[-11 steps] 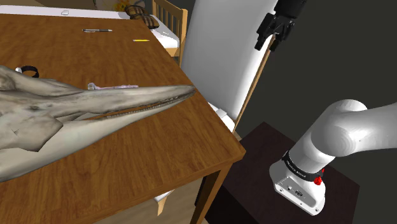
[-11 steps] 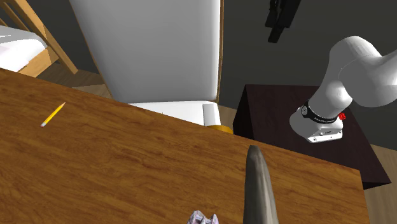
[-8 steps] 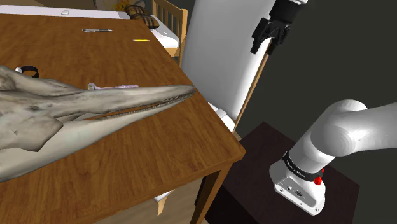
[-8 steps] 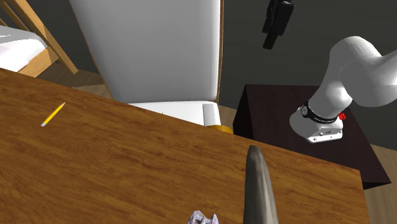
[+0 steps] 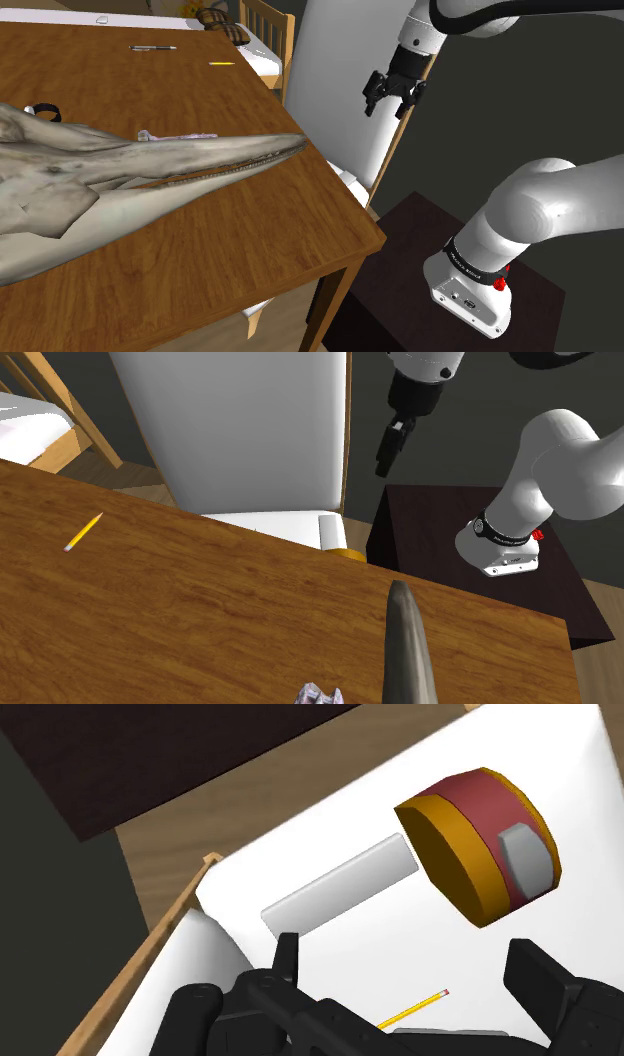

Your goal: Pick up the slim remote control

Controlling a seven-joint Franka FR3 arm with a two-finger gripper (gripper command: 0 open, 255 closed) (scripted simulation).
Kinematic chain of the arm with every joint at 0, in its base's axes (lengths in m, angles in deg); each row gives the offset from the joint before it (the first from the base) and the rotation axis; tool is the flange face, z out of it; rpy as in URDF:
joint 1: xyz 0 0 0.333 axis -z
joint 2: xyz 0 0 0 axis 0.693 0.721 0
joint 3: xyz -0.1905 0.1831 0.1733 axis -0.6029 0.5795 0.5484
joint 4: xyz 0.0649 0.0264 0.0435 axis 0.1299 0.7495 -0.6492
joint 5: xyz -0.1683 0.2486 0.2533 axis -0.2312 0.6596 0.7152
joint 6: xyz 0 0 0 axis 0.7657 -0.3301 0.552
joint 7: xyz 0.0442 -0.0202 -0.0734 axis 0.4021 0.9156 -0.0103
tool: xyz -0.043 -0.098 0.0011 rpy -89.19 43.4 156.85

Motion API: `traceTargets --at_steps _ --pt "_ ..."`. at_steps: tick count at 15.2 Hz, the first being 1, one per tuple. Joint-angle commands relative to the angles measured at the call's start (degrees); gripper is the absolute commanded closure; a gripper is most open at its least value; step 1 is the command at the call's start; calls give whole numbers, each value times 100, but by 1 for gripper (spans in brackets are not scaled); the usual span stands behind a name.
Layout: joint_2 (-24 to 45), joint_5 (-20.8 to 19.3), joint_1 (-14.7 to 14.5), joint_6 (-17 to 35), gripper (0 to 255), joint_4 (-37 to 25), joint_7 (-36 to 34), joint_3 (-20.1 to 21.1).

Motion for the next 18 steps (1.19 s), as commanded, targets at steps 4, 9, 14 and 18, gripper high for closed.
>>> traceTargets --at_steps 4,9,14,18 --pt "856 128 248 1146 0 329 -1011 460" --pt "1851 115 544 2211 0 474 -2055 885" --pt "3035 -187 910 3224 0 414 -3254 1249" --pt "4070 -788 1189 3934 0 229 -4430 1395"
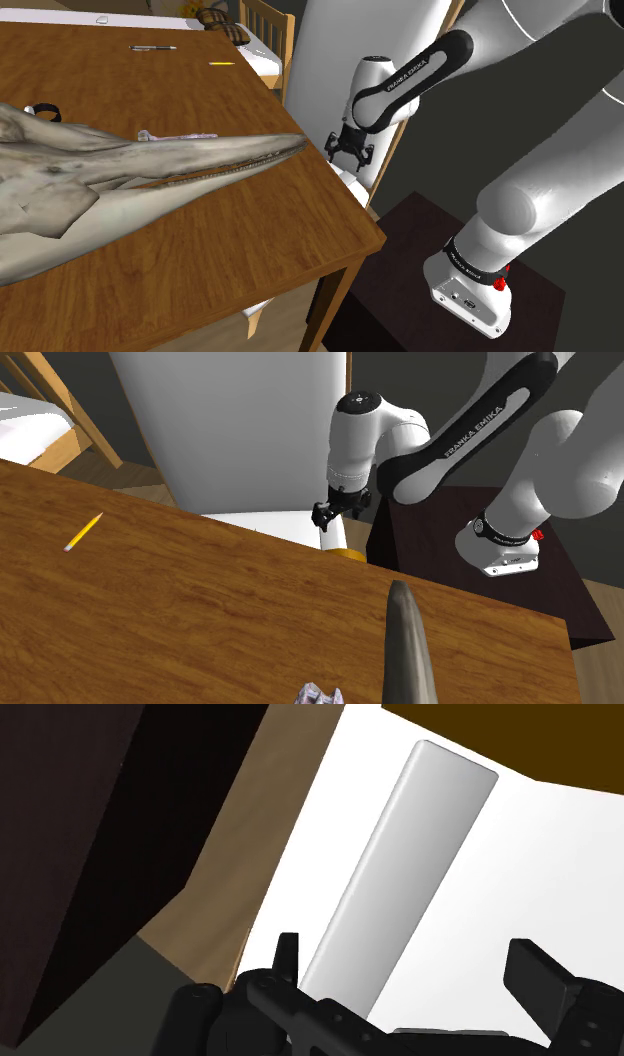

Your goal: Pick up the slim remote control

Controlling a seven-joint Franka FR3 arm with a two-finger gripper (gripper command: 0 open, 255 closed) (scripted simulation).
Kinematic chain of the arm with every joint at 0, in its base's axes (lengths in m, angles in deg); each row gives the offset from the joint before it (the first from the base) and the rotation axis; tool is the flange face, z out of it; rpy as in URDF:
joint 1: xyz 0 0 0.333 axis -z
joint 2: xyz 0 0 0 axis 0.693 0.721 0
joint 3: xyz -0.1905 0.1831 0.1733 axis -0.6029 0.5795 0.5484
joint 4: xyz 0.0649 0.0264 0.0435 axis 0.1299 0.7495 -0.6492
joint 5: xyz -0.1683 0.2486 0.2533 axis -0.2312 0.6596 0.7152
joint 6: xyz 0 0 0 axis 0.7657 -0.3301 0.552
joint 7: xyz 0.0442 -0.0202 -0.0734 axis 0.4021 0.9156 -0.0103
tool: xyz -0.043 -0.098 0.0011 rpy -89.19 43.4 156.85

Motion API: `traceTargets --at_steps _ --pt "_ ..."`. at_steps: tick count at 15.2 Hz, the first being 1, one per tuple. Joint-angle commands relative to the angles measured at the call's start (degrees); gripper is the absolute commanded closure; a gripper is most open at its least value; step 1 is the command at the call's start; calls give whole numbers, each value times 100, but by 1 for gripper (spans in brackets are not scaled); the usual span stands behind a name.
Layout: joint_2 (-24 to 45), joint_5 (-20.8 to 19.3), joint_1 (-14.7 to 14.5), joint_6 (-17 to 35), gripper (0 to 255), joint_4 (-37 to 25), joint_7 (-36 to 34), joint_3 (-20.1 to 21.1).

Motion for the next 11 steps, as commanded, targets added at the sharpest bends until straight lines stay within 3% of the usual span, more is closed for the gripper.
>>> traceTargets --at_steps 1,4,11 --pt "631 -424 121 383 0 -171 -715 34" --pt "1416 -1066 93 788 0 -412 -1713 -177" --pt "2077 -1570 -126 1288 0 -533 -2167 -510"
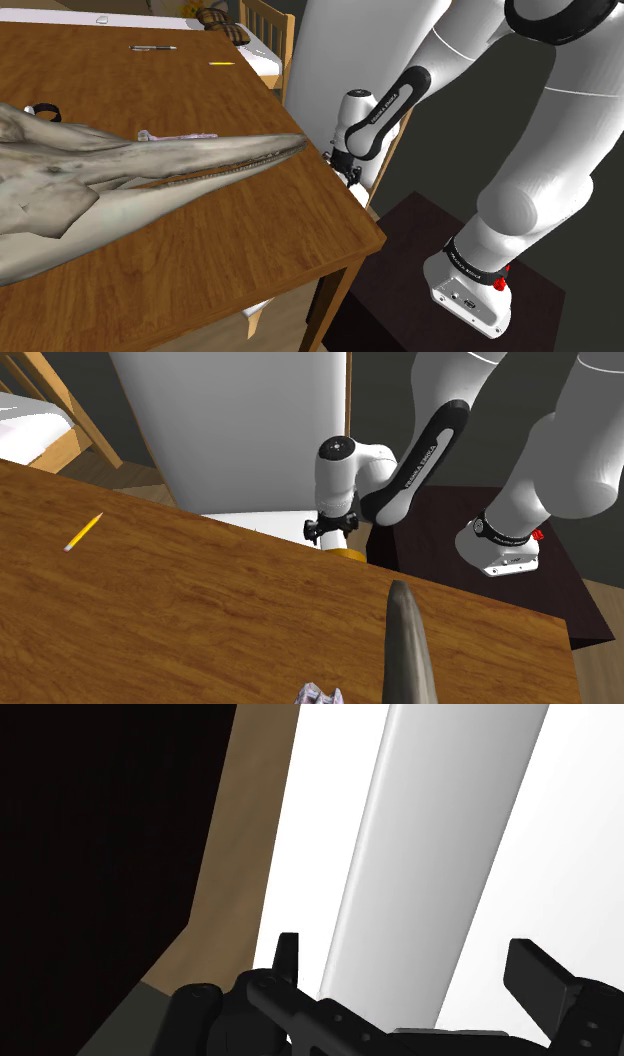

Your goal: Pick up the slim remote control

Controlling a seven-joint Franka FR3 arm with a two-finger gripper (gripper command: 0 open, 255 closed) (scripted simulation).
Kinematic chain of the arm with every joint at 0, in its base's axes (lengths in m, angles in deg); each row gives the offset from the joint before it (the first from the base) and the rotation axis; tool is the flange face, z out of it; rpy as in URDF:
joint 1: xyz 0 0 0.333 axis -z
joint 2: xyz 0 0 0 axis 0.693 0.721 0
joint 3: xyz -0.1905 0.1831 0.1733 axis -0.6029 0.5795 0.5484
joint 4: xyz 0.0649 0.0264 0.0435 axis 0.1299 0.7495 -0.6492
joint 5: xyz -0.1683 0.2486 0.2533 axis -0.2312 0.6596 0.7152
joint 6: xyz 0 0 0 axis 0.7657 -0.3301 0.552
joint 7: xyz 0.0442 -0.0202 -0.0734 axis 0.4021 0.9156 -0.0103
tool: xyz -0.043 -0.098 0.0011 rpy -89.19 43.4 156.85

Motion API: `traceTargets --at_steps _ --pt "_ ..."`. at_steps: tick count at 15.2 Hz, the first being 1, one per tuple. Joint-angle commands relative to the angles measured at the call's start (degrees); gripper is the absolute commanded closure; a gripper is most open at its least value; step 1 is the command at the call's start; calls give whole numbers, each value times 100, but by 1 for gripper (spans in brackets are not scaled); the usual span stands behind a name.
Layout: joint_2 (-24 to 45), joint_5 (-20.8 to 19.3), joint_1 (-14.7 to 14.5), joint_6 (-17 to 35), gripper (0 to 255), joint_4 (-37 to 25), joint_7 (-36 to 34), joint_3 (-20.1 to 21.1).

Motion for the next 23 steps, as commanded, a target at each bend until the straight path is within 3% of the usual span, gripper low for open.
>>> traceTargets --at_steps 1,3,4,13,23 --pt "192 -144 -67 147 0 -41 -110 -98" --pt "244 -180 -92 189 0 -52 -138 -130" --pt "233 -173 -85 182 255 -47 -129 -125" --pt "244 -180 -92 188 255 -52 -137 -130" --pt "-664 520 185 -557 255 74 383 289"
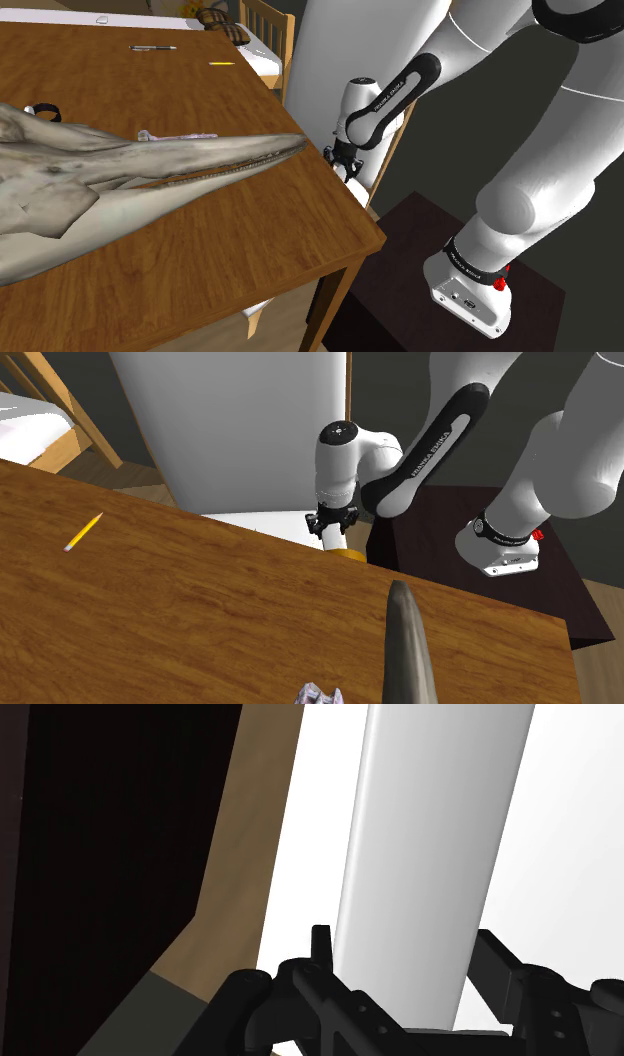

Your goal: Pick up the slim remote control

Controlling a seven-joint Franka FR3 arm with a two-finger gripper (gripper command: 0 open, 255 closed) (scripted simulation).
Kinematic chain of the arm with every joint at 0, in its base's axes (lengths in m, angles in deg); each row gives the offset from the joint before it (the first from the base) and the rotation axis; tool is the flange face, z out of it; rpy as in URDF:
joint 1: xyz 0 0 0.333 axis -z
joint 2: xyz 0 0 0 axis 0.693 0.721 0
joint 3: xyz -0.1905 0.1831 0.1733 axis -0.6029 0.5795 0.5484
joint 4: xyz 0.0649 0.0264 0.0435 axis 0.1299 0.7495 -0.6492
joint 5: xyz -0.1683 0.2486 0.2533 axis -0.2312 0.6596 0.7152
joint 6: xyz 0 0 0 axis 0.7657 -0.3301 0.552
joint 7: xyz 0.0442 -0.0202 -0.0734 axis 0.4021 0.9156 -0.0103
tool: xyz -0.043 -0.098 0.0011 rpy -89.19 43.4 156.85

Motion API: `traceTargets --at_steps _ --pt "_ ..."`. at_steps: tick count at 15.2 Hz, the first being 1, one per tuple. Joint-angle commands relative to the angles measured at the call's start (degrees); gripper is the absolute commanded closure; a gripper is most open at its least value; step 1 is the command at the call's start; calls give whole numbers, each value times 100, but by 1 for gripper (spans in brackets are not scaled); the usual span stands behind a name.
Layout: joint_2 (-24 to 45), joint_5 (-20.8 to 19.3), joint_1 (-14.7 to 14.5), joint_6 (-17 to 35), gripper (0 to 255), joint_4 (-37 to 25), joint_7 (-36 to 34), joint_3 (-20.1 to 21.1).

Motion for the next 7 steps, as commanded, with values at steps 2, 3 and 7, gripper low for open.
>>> traceTargets --at_steps 2,3,7 --pt "-249 198 33 -238 255 -3 137 79" --pt "-336 263 42 -319 255 -2 184 99" --pt "-519 396 51 -495 255 -6 281 130"
